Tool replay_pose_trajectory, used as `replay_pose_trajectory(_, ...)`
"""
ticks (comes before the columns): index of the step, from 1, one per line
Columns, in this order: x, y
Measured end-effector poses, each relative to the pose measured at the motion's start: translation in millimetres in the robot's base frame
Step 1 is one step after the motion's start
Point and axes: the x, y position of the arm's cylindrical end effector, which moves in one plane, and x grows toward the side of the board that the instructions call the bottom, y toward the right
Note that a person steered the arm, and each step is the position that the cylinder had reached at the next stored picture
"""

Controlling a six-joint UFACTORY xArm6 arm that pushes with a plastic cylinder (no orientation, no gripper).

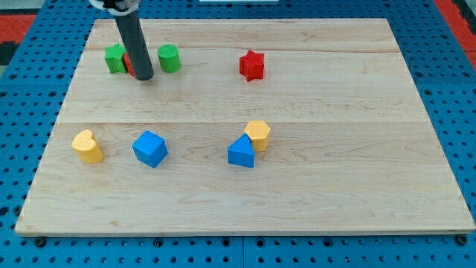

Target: Make a group of red blocks and green blocks

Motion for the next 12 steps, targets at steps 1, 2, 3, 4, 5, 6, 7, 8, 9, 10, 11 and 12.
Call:
replay_pose_trajectory(1,34,18)
replay_pose_trajectory(2,0,98)
replay_pose_trajectory(3,-41,111)
replay_pose_trajectory(4,-52,66)
replay_pose_trajectory(5,-52,60)
replay_pose_trajectory(6,-52,16)
replay_pose_trajectory(7,-54,83)
replay_pose_trajectory(8,-54,211)
replay_pose_trajectory(9,-37,276)
replay_pose_trajectory(10,0,264)
replay_pose_trajectory(11,-45,175)
replay_pose_trajectory(12,-62,124)
